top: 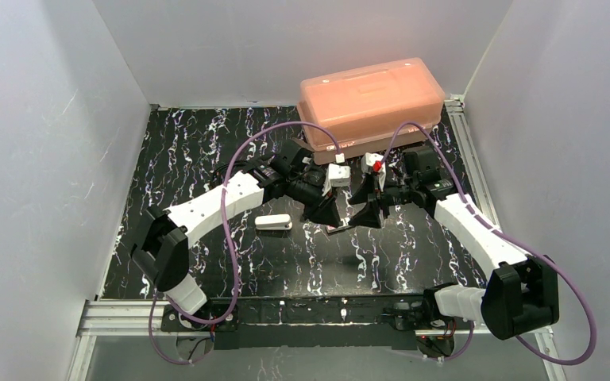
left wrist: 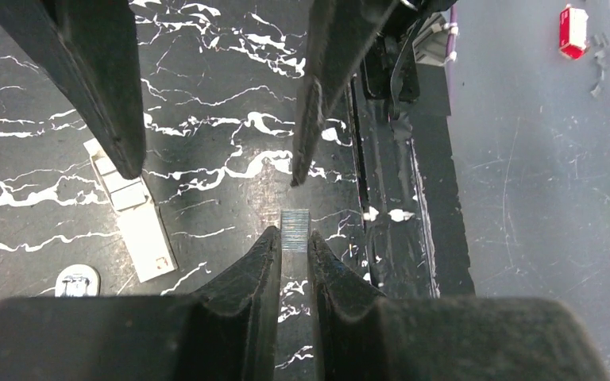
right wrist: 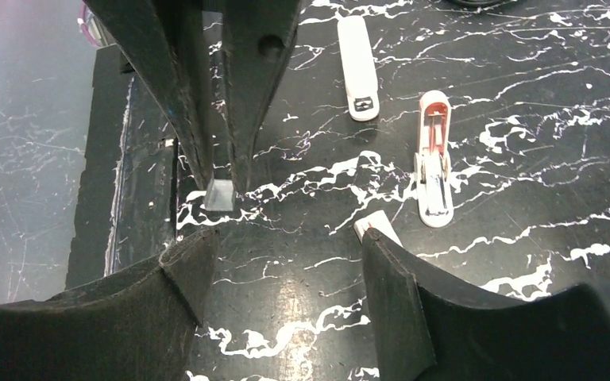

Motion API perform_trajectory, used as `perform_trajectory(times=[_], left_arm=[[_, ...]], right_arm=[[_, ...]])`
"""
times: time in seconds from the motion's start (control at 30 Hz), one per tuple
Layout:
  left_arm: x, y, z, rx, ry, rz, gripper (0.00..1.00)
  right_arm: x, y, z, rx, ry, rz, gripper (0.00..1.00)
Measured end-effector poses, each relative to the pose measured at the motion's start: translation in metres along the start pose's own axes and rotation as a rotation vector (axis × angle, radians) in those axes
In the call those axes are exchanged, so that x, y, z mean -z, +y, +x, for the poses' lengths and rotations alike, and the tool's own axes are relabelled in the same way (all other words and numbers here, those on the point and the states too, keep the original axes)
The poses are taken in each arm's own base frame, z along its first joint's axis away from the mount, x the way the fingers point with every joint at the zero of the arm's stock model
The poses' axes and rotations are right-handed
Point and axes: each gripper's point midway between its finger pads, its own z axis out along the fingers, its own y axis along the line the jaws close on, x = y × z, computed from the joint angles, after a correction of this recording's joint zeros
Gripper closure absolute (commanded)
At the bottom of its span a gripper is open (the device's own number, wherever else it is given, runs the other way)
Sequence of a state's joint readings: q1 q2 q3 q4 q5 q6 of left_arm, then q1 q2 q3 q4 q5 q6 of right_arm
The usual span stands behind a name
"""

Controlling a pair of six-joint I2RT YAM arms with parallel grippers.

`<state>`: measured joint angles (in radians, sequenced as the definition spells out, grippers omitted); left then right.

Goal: Load the staples into the stapler

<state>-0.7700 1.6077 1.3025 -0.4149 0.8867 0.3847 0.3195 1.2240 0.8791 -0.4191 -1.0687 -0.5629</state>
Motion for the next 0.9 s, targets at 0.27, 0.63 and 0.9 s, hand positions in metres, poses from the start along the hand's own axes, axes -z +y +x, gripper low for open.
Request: perform_trajectory(times=[0.27,0.63,0.9], left_arm=[[-0.003,0.003,-0.011,0.038,-0.045,0.004,1.00],[-0.007,0.008,-0.013,0.058,-0.056,-0.005,1.00],[-0.007,0.013,-0.014,0.056,-0.059,-0.029,1.00]], right_arm=[[-0.006,0.009,-0.002,0.002,-0.004,-0.041,0.32],[-0.007,0.012,-0.004,-0.005,-0.016,-0.058,0.48],[-0.007,0.014,-0.004,-0.020,-0.023,-0.073,0.59]])
